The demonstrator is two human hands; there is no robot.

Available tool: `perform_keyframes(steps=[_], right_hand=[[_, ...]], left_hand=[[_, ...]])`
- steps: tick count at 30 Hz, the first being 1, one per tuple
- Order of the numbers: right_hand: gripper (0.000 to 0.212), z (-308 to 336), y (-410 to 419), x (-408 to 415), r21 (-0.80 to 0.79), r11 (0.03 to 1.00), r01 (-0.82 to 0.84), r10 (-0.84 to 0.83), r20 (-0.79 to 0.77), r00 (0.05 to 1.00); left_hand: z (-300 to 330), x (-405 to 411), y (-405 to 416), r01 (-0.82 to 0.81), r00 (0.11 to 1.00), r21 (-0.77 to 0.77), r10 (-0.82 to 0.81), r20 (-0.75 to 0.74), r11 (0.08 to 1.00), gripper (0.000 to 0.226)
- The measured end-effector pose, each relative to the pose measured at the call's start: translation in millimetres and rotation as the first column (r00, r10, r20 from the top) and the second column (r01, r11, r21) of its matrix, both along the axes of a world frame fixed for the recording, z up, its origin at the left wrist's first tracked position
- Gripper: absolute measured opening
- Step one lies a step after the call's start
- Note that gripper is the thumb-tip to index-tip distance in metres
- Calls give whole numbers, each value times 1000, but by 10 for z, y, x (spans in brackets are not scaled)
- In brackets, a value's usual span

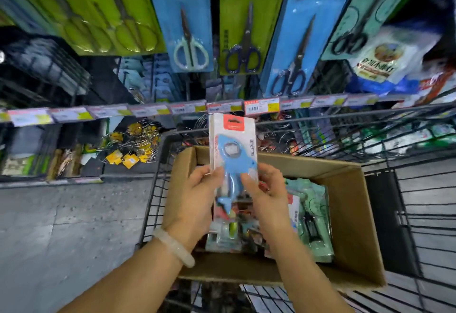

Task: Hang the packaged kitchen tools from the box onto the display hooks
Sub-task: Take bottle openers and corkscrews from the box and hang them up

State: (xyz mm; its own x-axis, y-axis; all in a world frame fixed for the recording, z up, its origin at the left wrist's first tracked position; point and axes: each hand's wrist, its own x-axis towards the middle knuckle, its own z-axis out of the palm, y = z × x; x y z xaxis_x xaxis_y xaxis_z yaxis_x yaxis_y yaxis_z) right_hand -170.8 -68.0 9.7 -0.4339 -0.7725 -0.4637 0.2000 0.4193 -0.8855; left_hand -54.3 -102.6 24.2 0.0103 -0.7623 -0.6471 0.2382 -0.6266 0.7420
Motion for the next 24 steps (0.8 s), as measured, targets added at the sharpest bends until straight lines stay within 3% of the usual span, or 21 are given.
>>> perform_keyframes(steps=[6, 13, 17, 22, 24], right_hand=[[36, 215, -131, 331, 28, 998, -63, 60, 90, 994], [31, 478, -78, 840, -29, 982, -187, 189, 105, 976], [34, 701, 66, 1275, -68, 973, -219, 226, 131, 965], [27, 930, 321, 2062, -124, 956, -267, 284, 137, 949], [23, 1038, 426, 2392, -169, 935, -310, 332, 121, 935]], left_hand=[[281, 291, 48, -175, 981, 4, 174, -83, 985, 21], [532, 1044, 249, -149, 987, -80, 154, 55, 986, 19], [653, 1598, 443, -251, 961, -111, 262, 94, 962, 21], [871, 2352, 892, -255, 951, -276, 292, 101, 926, 10], [921, 2694, 1063, -240, 952, -327, 287, 104, 914, 20]])
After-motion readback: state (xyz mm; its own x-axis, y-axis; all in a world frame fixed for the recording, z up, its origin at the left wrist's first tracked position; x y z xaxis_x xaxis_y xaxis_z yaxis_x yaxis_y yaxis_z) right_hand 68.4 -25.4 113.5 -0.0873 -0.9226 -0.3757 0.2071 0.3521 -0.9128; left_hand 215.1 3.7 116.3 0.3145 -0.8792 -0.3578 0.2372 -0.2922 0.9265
